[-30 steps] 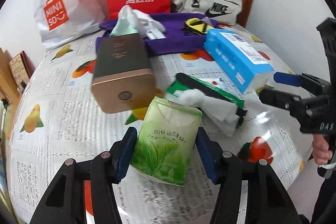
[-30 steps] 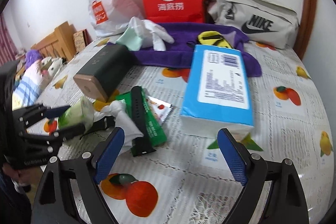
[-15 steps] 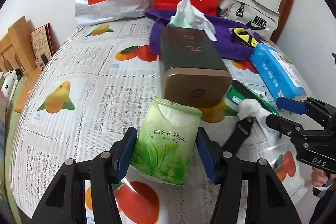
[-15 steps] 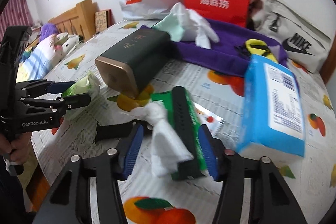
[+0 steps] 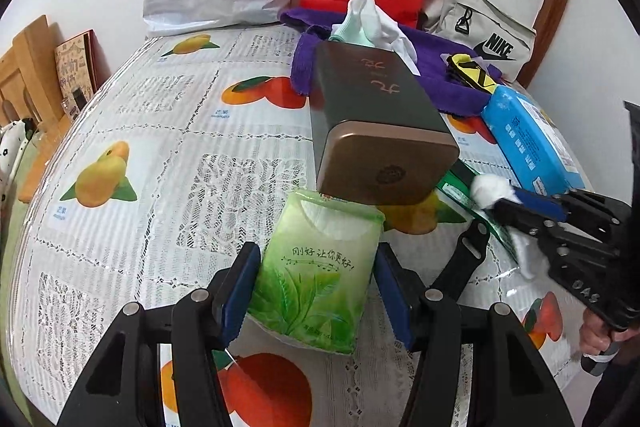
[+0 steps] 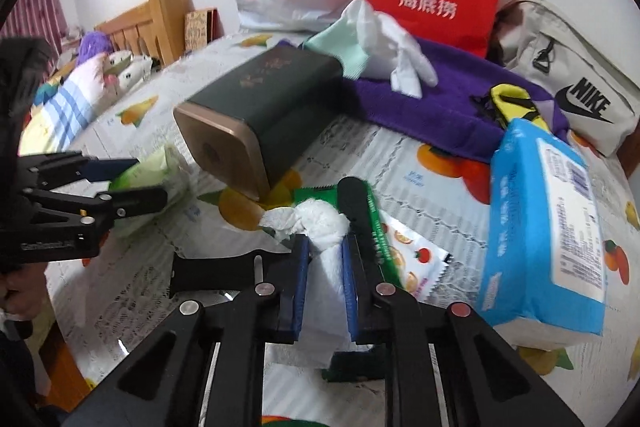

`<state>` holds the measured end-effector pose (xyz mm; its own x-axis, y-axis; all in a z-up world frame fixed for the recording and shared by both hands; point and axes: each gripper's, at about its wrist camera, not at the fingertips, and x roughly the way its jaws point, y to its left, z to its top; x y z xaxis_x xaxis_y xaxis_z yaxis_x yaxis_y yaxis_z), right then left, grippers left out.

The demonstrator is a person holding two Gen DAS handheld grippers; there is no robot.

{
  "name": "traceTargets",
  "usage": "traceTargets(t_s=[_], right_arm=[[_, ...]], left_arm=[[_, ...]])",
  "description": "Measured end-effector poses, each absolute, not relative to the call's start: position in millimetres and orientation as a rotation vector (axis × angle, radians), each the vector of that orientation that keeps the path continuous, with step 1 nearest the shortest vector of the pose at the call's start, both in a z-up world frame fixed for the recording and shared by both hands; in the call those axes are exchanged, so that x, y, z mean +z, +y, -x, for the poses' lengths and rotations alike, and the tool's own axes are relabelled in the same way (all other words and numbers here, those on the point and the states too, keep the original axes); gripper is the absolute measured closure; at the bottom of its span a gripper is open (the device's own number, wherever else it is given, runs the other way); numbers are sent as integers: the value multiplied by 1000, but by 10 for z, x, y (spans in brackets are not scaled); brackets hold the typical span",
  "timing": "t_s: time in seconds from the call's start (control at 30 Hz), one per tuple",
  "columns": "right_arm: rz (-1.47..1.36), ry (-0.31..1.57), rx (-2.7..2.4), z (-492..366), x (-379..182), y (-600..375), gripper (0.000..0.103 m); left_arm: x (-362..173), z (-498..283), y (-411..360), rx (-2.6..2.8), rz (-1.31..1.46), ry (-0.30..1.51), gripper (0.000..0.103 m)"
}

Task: Organize soft objects
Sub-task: 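Grasp the green tissue pack with left gripper while right gripper grasps the white tissue, then carry the tissue pack with left gripper while right gripper carries the white tissue to the towel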

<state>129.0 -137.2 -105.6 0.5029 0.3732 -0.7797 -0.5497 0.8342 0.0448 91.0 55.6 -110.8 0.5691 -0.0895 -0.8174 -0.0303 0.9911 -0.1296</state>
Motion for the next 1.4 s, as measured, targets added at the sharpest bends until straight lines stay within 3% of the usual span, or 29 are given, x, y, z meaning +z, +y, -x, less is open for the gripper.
traceTargets(t_s=[0.3, 0.83, 1.4], right_arm=[[168, 845, 500, -1082, -840, -1860, 86], [78, 904, 370, -792, -1020, -2728, 86], [41, 803, 363, -991, -456, -2876, 86]], left_arm=[[-1017, -834, 493, -32, 153, 956, 47], [-673, -735, 200, -42, 129, 912, 47], [-219, -925, 19, -50, 110, 863, 47]])
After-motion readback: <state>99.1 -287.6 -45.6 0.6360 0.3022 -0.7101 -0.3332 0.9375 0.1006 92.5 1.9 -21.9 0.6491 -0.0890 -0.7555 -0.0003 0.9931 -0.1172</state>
